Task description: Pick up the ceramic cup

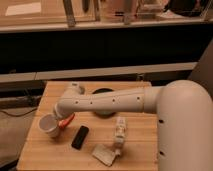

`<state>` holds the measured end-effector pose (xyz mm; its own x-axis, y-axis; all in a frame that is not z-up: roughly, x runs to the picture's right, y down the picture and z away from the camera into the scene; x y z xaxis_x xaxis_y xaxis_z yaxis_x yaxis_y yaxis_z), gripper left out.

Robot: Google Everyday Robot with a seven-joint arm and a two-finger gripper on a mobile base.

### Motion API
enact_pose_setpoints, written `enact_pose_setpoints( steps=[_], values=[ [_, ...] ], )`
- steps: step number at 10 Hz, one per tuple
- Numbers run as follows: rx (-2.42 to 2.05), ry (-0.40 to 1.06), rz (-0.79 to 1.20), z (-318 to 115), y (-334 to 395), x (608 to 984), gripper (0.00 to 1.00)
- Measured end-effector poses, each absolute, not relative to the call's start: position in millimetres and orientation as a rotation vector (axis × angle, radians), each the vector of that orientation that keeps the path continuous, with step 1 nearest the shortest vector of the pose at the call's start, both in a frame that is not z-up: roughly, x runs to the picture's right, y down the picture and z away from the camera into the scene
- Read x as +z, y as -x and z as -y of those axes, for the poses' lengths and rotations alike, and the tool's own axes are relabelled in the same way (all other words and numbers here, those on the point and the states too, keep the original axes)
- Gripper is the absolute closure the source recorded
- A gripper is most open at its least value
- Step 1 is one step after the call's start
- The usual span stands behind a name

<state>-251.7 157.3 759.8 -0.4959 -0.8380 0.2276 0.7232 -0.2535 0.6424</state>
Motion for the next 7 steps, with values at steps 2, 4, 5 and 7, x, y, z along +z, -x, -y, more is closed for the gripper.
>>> enact_pose_setpoints(
  steps=[2,4,5,7],
  values=[
    [-1.913,-0.193,0.869,-154,249,760,1.0],
    [-1.916,-0.192,0.87,-151,246,761,1.0],
    [-1.919,-0.192,0.871,-148,245,761,1.0],
    [-1.923,-0.191,0.872,-144,240,762,1.0]
  ],
)
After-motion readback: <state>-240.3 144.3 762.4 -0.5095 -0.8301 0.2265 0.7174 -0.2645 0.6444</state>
